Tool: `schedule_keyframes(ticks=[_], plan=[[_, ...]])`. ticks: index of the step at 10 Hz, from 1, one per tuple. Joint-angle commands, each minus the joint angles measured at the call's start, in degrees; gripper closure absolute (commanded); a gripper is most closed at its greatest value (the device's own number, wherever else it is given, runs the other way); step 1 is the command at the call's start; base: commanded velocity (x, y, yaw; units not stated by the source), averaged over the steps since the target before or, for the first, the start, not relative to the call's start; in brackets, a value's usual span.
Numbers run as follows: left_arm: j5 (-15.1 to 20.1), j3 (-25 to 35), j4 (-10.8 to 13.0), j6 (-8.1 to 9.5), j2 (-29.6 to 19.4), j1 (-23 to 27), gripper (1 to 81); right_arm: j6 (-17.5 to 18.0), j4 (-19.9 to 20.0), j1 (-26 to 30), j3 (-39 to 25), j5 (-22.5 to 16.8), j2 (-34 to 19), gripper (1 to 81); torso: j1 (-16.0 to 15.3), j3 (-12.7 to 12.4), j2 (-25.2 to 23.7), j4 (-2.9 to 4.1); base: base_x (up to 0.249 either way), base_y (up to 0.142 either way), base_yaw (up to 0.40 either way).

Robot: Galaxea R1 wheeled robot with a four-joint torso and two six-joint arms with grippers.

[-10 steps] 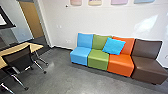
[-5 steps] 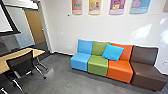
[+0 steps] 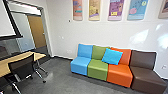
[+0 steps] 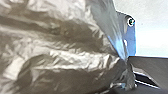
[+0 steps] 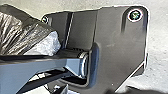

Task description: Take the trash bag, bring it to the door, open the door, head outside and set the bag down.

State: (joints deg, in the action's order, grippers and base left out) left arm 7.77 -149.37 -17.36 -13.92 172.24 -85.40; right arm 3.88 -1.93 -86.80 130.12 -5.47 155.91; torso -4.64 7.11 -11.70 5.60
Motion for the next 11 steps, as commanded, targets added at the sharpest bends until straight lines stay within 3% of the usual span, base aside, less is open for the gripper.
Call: schedule_keyframes(ticks=[1, 6, 11], plan=[[4.2, -0.6, 0.3, -1.28, 0.4, 2.7, 81.1, -0.3, -0.6, 2.4, 5.4, -3.5, 2.7, 1.0, 0.0, 0.0, 0.0, 0.0, 0.0, 0.0, 0.0], [4.1, -5.0, 0.2, -1.46, 0.4, 1.3, 81.1, -0.3, -0.5, 1.3, 17.1, -3.5, 9.0, 1.0, 0.0, 0.0, 0.0, 0.0, 0.0, 0.0, 0.0], [4.3, -4.9, 0.3, -1.55, 0.8, 1.3, 81.1, -0.3, -0.7, 1.0, 18.4, -3.5, 9.7, 1.0, 0.1, 0.0, 0.1, 0.0, 0.0, 0.0, 0.0]])
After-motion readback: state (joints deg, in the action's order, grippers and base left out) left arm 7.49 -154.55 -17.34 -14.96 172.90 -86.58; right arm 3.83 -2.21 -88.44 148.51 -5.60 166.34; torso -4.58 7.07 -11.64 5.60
